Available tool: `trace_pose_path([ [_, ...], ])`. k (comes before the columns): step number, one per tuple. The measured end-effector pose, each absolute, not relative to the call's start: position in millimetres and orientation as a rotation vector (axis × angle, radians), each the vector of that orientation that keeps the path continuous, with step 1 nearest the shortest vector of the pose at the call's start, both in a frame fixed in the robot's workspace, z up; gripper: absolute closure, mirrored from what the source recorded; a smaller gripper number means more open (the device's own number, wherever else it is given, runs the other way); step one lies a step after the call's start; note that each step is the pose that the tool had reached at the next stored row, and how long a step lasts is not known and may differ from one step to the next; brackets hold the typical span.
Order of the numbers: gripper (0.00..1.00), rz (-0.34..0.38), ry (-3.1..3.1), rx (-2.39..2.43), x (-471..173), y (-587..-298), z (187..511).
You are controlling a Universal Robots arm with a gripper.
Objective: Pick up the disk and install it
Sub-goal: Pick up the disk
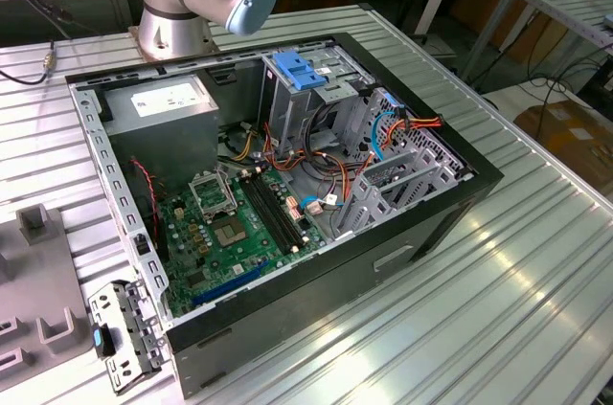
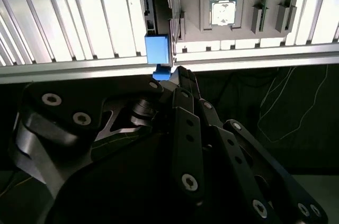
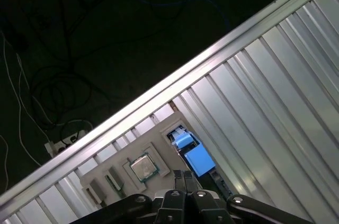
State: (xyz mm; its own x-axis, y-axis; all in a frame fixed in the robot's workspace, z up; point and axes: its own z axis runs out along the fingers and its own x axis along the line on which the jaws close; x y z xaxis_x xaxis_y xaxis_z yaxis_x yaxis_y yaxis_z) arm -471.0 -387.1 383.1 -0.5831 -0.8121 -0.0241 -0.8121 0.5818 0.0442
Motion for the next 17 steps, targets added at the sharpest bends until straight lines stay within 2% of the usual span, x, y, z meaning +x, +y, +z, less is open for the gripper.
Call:
trace_pose_path([
  [17, 0.89, 0.078, 2.689, -1.626, -470.7, -387.2, 383.0],
])
